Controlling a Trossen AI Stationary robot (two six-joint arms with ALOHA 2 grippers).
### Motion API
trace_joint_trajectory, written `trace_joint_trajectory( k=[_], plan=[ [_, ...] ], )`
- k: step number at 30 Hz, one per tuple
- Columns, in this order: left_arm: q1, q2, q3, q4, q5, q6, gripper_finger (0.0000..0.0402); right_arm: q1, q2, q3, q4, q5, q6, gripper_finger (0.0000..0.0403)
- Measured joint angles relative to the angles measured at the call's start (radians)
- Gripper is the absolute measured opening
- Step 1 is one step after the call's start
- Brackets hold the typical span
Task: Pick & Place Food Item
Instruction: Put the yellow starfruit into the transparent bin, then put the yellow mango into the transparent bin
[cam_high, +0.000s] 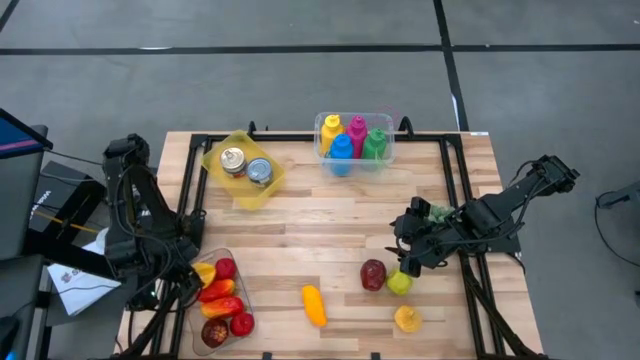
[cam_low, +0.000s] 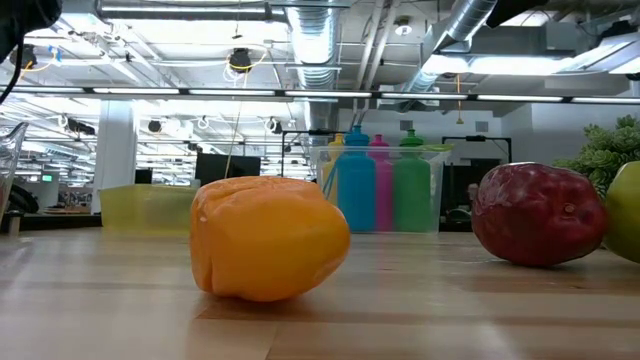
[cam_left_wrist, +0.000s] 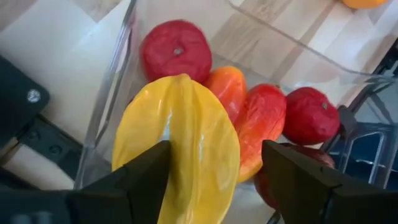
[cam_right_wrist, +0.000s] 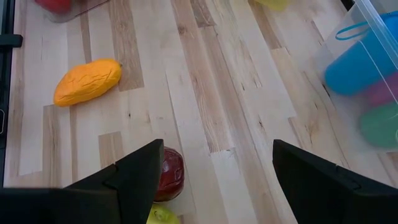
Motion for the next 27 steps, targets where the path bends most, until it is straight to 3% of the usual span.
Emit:
trace_joint_trajectory(
  k=[12, 19, 27],
  plan=[
    [0.032, -0.029, 0.0, 0.014, -0.004, 0.031, 0.0239, 0.0, 0.0, 0.0, 0.0, 0.0, 0.0, 0.0292],
    [0.084, -0.031, 0.0, -0.003, 0.243, 0.029, 0.0241, 0.0, 0.0, 0.0, 0.0, 0.0, 0.0, 0.0292],
    [0.112, -0.04, 0.0, 0.018, 0.169, 0.025, 0.0243, 0.0, 0.0, 0.0, 0.0, 0.0, 0.0, 0.0292]
  ],
)
